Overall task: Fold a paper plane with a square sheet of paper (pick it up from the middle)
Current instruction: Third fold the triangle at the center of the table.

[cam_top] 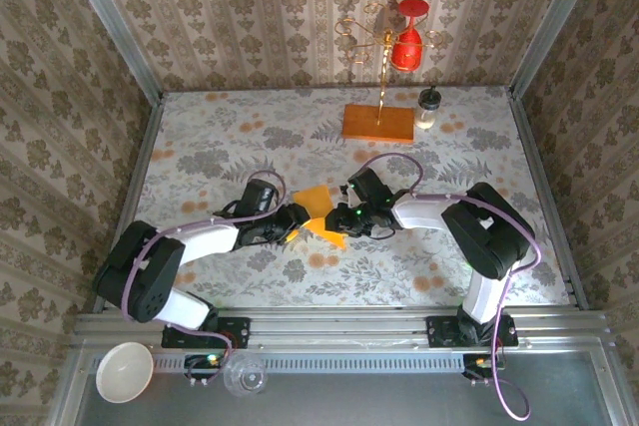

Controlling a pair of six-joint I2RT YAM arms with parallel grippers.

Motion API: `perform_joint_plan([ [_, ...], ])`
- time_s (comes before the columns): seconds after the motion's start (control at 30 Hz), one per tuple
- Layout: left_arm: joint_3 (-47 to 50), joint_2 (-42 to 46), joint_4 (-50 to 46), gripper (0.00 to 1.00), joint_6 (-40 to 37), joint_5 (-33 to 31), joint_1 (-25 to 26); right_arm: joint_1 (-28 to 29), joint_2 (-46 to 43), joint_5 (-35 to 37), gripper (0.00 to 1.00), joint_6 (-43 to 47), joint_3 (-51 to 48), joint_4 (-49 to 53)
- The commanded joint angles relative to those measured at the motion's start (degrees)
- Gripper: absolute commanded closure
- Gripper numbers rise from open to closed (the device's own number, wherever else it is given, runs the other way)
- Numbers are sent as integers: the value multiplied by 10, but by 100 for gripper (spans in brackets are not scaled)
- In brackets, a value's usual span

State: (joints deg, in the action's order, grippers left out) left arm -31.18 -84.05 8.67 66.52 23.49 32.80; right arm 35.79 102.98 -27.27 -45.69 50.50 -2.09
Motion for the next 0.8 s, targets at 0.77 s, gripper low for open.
perform_joint_plan([
  [0.77, -36, -63, 26, 59, 32, 5, 4, -12, 23, 26, 75, -5, -11, 15],
])
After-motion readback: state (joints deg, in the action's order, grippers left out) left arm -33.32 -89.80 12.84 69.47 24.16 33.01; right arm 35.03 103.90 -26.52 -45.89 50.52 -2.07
